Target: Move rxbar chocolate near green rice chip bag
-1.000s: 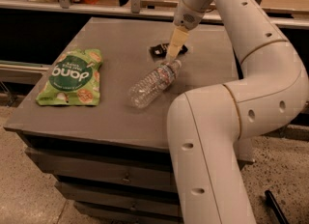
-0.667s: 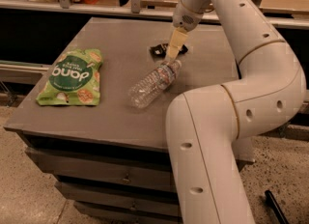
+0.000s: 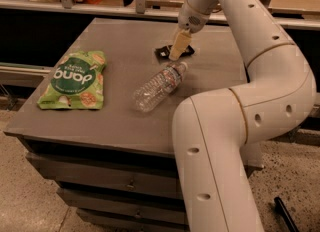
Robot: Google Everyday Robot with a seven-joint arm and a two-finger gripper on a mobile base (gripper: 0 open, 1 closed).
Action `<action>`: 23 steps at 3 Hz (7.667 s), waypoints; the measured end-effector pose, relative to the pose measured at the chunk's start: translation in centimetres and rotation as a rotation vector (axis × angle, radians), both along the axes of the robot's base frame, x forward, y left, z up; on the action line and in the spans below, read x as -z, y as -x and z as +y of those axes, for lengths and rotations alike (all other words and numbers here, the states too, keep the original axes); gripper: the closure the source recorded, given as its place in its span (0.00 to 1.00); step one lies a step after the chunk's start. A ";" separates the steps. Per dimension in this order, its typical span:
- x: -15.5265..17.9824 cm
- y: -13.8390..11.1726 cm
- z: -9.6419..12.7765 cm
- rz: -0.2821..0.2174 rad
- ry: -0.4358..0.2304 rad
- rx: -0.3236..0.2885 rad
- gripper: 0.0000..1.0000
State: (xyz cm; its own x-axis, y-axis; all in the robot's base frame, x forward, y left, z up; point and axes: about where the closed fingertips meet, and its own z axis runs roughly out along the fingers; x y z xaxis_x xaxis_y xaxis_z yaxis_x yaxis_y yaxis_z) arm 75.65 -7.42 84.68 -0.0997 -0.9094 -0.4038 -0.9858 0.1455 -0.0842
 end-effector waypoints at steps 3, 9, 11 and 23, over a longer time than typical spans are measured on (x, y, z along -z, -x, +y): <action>-0.7 0.3 0.9 -0.018 -0.009 -0.057 1.00; 0.5 -0.6 0.7 0.005 0.006 0.019 0.00; 1.4 -0.7 1.2 0.021 0.012 0.014 0.00; -17.9 6.1 16.7 -0.384 -0.423 -0.078 1.00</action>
Offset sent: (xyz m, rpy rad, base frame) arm -0.0078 0.0003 0.0214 -0.0118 0.0242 0.0904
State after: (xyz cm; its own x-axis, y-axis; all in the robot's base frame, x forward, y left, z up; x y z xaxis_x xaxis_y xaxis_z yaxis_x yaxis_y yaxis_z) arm 69.59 9.30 102.59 0.1862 -0.6599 -0.7279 -0.9053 0.1727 -0.3881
